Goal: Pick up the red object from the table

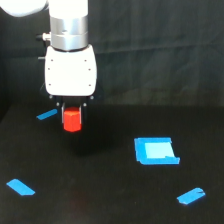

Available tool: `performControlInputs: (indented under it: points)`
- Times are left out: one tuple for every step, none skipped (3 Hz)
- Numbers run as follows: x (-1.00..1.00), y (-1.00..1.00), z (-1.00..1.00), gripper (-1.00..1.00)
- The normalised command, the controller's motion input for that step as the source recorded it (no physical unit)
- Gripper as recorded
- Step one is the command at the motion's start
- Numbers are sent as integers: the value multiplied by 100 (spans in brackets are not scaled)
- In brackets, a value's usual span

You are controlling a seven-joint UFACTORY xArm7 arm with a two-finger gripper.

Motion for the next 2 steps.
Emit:
performControlInputs:
  points:
    - [12, 4, 94, -99]
    - [0, 0, 48, -91]
